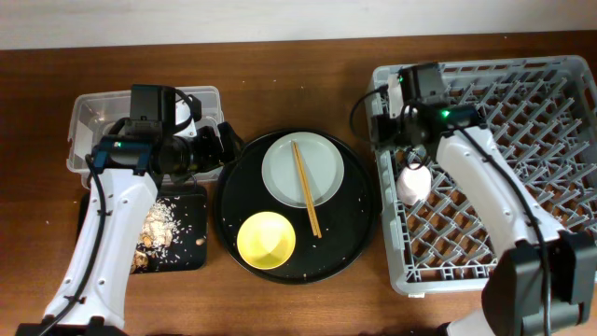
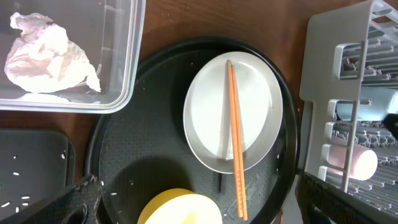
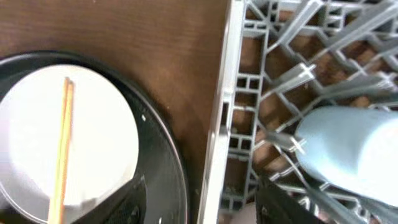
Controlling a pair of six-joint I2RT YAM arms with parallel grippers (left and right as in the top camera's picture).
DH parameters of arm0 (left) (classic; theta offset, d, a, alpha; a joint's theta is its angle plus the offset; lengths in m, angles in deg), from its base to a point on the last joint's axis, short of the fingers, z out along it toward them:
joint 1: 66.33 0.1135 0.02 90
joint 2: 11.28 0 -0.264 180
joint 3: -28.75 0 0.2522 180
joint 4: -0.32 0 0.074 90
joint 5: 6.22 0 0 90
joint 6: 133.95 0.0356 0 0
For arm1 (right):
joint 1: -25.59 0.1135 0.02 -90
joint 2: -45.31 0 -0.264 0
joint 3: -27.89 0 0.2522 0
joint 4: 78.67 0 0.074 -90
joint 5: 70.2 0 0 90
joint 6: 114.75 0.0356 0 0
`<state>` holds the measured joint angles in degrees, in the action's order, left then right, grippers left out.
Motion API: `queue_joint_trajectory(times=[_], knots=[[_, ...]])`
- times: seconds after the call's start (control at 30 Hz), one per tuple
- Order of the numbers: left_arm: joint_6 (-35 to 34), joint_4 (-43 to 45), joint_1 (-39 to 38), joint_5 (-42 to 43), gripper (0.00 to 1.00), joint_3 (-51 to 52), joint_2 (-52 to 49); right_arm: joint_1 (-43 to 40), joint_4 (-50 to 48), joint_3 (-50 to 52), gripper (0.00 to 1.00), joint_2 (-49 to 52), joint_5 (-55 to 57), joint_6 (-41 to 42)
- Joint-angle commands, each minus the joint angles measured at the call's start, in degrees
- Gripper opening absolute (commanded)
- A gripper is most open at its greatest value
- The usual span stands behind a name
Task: Sort waste into correct bins and load items into the dishwasher rack
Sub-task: 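Reach the right gripper to the chopsticks on the plate and grasp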
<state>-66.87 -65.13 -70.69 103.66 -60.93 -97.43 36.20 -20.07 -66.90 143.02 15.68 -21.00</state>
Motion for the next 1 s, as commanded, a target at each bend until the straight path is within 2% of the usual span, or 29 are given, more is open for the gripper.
queue_joint_trajectory(times=[0.0,0.1,0.17,0.4,0.63,0.97], knots=[[0.7,-0.1,0.1,-0.2,0.99,-0.1,0.1,2.0,7.5,-5.5,0.54,-1.5,-1.2,-0.3],[0.7,0.0,0.1,-0.2,0.99,-0.1,0.1,5.8,12.3,-6.0,0.53,-1.5,-3.4,-0.3],[0.7,-0.1,0.1,-0.2,0.99,-0.1,0.1,10.0,13.4,-4.9,0.48,-1.2,-3.4,0.3],[0.7,-0.1,0.1,-0.2,0.99,-0.1,0.1,19.9,7.6,1.4,0.45,2.0,0.9,3.2],[0.7,0.0,0.1,-0.2,0.99,-0.1,0.1,22.9,0.5,4.8,0.43,7.1,1.0,3.2],[0.7,0.0,0.1,-0.2,0.99,-0.1,0.1,22.9,-3.7,4.9,0.4,13.5,1.0,3.2]])
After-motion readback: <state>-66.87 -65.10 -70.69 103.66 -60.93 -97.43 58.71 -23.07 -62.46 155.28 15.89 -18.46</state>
